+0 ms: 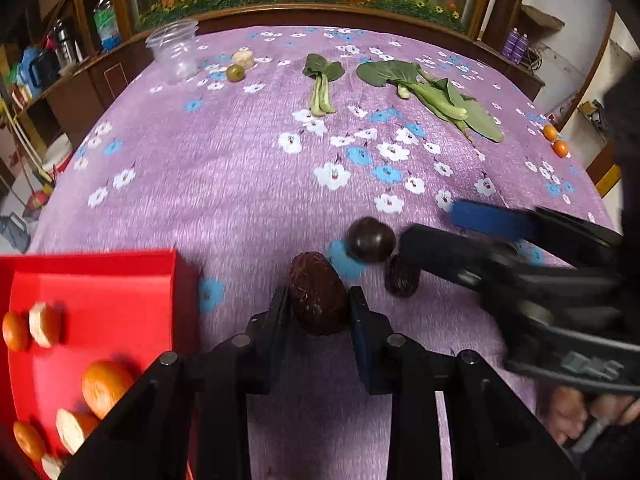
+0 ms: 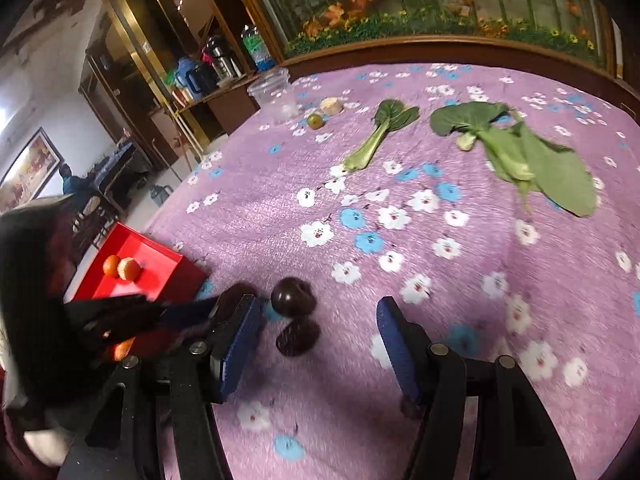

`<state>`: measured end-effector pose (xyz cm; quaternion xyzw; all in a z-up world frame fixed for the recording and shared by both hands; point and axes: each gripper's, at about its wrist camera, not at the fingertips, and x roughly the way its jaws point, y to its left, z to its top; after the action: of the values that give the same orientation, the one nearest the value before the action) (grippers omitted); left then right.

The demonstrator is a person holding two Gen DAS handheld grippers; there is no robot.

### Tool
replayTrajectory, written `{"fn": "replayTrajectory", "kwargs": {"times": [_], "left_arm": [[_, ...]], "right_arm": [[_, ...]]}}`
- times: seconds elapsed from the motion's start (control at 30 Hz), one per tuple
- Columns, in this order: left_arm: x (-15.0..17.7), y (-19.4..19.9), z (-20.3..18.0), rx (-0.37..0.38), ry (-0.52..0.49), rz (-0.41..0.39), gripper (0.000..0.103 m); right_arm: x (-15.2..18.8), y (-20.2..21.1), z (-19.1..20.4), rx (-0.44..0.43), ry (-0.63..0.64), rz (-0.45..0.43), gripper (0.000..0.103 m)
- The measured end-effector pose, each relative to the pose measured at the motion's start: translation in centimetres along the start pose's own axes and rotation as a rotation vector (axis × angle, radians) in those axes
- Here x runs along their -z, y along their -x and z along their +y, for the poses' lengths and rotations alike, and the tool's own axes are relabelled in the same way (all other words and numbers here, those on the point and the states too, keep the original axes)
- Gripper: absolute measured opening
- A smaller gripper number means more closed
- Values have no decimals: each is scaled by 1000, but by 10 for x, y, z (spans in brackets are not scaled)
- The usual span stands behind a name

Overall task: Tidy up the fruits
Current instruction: 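Grasp a red date with the left tool while the right tool grasps a dark date, then carry the red date and dark date into the red tray and open both tools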

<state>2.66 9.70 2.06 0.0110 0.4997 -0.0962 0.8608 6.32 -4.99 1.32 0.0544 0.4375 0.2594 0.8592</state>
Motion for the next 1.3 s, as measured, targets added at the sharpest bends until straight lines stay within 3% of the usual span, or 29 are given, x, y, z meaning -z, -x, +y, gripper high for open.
{"fn": "replayTrajectory", "kwargs": {"times": [0.2, 0.27, 0.33, 0.4, 0.83, 1.3], "left_arm": [[7, 3, 3, 20, 21, 3, 28], [8, 4, 3, 19, 22, 0, 28], [9, 4, 3, 21, 23, -2, 28], [10, 6, 3, 20, 25, -9, 28], [31, 43, 5, 52, 60, -72, 27], [70, 93, 14, 72, 103, -143, 26]], "right_arm": [[-4, -27, 16, 34, 62, 39, 64], [-5, -30, 20, 55, 83, 38, 56], [-5, -33, 23, 47, 97, 47, 34], [-4, -32, 27, 50, 109, 43, 28], [14, 21, 18, 66, 19, -23, 27], [46, 63, 55, 34, 22, -67, 27]]}}
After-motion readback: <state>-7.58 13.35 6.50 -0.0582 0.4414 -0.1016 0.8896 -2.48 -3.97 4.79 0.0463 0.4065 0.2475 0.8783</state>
